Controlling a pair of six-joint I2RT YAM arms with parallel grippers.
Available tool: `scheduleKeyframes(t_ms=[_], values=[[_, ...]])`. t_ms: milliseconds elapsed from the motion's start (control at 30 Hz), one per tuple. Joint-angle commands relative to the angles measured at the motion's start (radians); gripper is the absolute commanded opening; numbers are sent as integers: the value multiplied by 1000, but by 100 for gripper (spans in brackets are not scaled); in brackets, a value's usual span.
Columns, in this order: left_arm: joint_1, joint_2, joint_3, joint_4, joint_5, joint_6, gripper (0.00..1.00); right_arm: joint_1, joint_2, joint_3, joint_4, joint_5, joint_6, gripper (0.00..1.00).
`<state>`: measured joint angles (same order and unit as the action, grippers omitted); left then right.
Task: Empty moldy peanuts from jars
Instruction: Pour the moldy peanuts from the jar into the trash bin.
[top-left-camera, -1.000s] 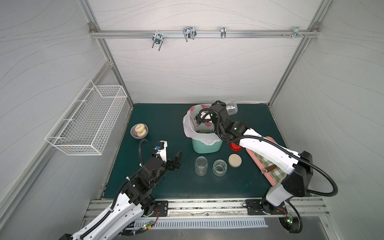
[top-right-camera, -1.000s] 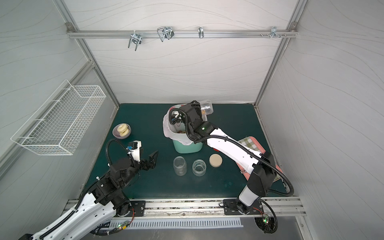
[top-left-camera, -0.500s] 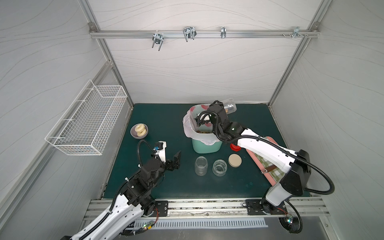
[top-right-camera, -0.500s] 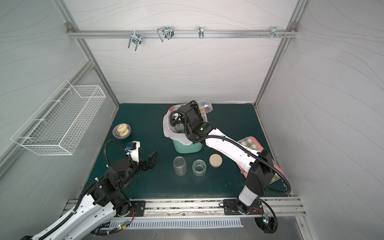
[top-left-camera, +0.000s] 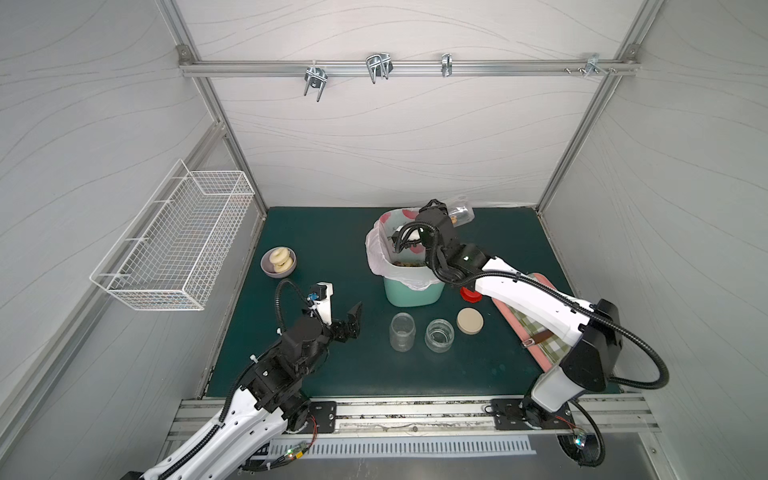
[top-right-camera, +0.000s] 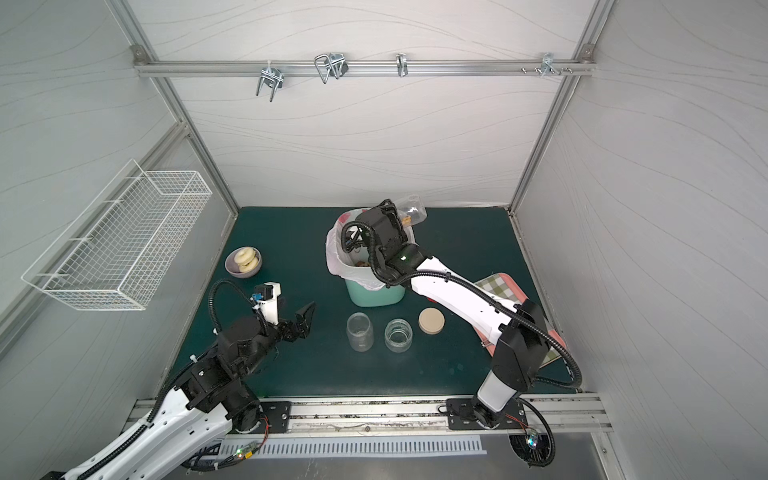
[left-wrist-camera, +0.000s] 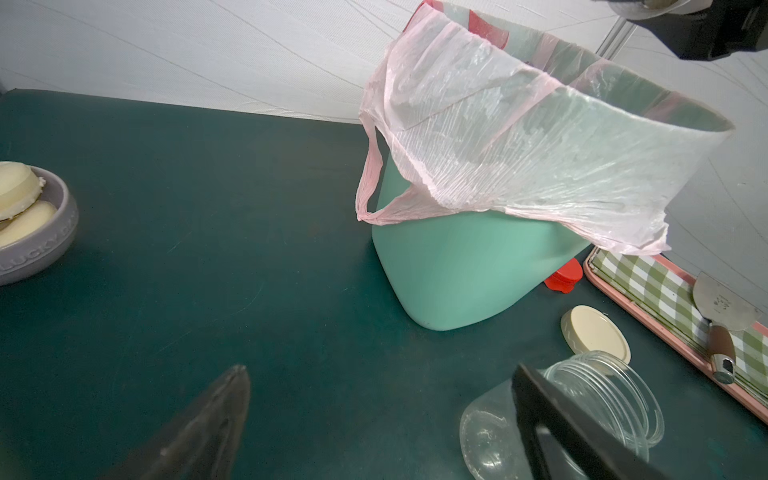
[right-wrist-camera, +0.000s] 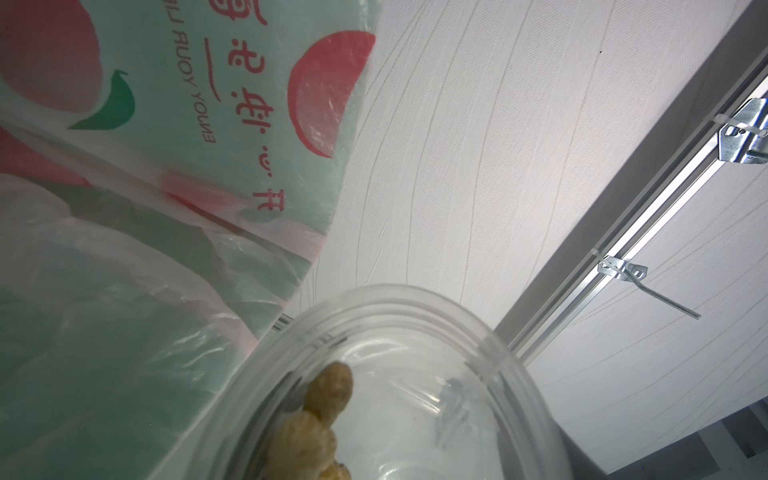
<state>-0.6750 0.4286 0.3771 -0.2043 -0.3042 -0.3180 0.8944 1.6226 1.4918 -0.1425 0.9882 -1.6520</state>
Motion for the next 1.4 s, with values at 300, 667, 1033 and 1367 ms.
scheduleKeyframes(t_ms=[300, 667, 1033, 1367], values=[[5, 1, 11, 22, -27, -4, 99, 0, 30, -3, 58, 38, -89, 0], [5, 6, 11, 25, -25, -3, 99, 3, 16, 12, 34, 30, -53, 0], [5, 7, 11, 25, -29, -1, 99, 23, -11, 57, 5, 28, -41, 0], [5, 13, 11, 28, -32, 2, 99, 50, -38, 74, 16, 63, -87, 0]])
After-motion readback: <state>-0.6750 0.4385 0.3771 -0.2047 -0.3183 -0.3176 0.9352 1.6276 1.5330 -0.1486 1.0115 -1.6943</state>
